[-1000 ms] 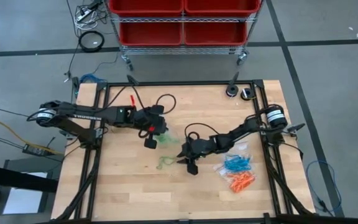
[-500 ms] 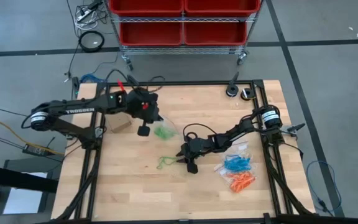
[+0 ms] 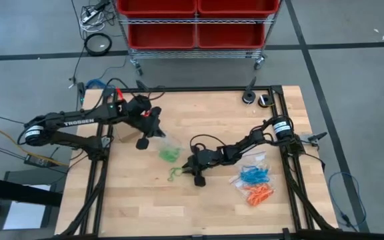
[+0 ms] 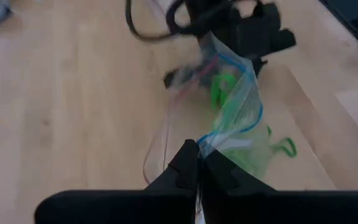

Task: Sort rubber bands
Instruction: Put the green rubber band into the transparent zip bag

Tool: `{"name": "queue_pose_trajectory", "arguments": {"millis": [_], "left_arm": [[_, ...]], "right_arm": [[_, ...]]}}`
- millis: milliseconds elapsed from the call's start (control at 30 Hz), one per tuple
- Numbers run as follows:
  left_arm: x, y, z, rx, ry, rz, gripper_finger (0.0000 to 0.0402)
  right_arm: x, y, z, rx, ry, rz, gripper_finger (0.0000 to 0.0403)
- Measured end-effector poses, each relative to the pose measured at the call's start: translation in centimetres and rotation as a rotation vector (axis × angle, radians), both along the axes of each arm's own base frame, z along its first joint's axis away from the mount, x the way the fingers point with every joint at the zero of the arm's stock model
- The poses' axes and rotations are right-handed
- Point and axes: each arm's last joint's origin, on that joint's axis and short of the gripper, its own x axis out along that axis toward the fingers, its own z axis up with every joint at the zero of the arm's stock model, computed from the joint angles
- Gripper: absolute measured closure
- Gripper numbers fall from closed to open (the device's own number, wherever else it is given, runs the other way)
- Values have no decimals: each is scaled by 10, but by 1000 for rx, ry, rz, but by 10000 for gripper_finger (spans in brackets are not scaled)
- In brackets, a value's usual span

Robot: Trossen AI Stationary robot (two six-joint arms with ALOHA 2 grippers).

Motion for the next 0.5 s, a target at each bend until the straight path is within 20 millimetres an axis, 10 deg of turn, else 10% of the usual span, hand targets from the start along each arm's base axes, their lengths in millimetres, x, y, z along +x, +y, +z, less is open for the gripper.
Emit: {"name": "queue_pose_trajectory", "arguments": {"millis": [133, 500], "left_arm": [[-3, -5, -11, -23, 44, -10, 392], [-1, -30, -33, -65, 53, -79, 392]], "right_arm": [[4, -1, 2, -22, 21, 30, 388], [2, 8, 45, -7, -24, 79, 402]]}}
